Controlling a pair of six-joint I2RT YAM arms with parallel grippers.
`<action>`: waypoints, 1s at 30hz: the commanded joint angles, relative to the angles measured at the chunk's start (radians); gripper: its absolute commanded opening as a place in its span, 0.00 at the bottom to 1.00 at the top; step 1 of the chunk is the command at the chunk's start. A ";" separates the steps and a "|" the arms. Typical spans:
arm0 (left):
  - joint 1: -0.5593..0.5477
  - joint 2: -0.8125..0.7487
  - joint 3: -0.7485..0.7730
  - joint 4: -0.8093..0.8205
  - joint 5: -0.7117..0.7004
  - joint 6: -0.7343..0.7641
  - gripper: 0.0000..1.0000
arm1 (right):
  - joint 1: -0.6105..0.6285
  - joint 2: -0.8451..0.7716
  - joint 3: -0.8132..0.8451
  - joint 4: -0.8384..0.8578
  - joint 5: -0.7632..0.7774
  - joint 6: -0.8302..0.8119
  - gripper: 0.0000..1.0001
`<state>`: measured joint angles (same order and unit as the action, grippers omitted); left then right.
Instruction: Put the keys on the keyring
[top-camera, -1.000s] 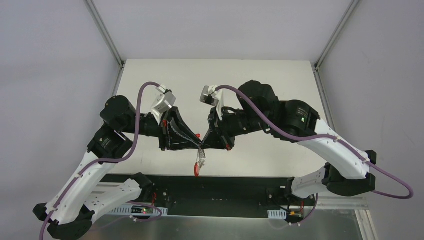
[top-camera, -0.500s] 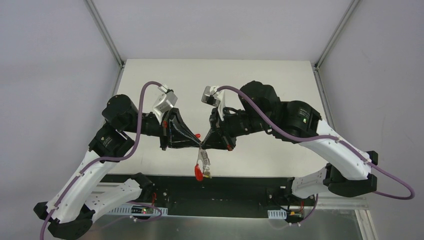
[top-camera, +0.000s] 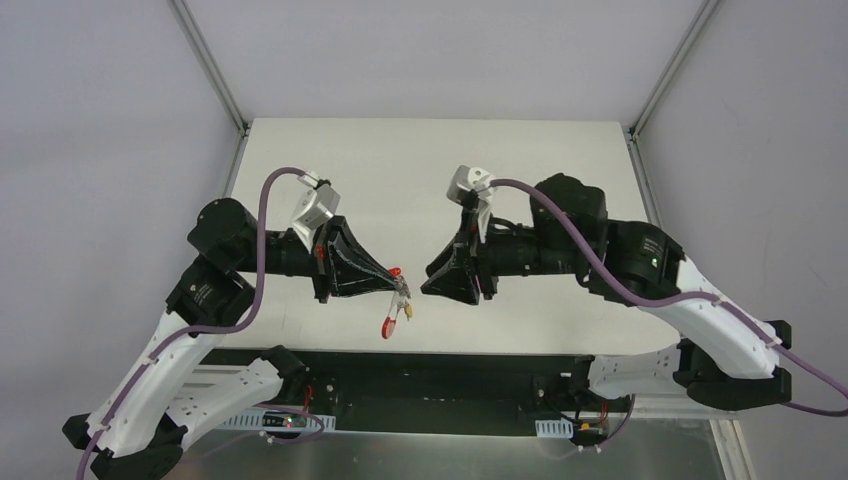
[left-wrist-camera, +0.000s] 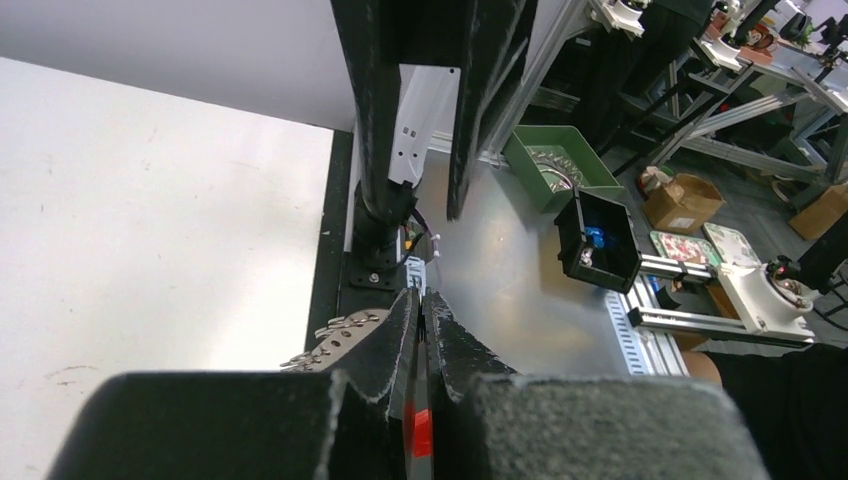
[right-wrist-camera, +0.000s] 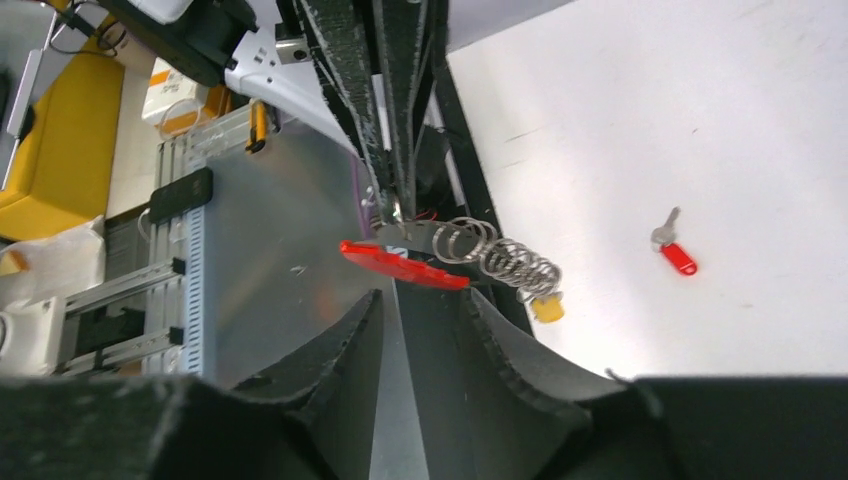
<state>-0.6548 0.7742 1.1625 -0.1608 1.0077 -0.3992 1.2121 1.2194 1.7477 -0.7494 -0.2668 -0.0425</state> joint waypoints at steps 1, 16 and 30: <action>-0.003 -0.024 0.034 0.060 -0.011 0.042 0.00 | -0.002 -0.058 -0.033 0.095 0.089 -0.010 0.40; -0.003 -0.090 -0.024 0.023 -0.054 0.231 0.00 | -0.041 -0.042 -0.137 0.088 0.253 -0.052 0.49; -0.003 -0.148 -0.037 -0.157 -0.271 0.319 0.00 | -0.336 0.159 -0.417 0.367 0.085 0.186 0.50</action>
<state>-0.6548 0.6582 1.1286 -0.2974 0.8291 -0.1192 0.9165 1.3483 1.3987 -0.5556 -0.1081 0.0563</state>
